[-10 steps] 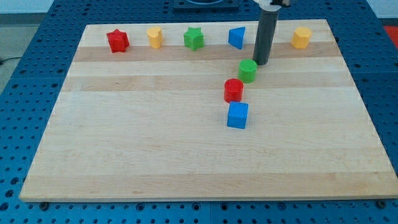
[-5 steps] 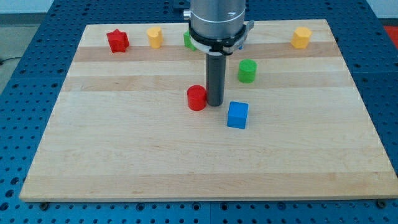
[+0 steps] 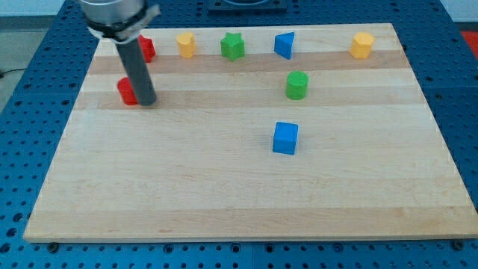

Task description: Push the red circle into the red star

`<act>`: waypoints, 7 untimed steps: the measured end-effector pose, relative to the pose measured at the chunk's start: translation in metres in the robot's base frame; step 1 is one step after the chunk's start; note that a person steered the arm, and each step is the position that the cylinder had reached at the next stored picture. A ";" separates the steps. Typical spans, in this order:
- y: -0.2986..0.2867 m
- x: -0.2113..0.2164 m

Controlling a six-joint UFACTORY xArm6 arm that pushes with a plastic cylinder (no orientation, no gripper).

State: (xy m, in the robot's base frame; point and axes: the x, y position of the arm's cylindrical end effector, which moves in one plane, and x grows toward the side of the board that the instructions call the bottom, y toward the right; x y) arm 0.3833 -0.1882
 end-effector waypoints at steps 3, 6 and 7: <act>-0.040 -0.006; -0.029 -0.037; -0.010 -0.058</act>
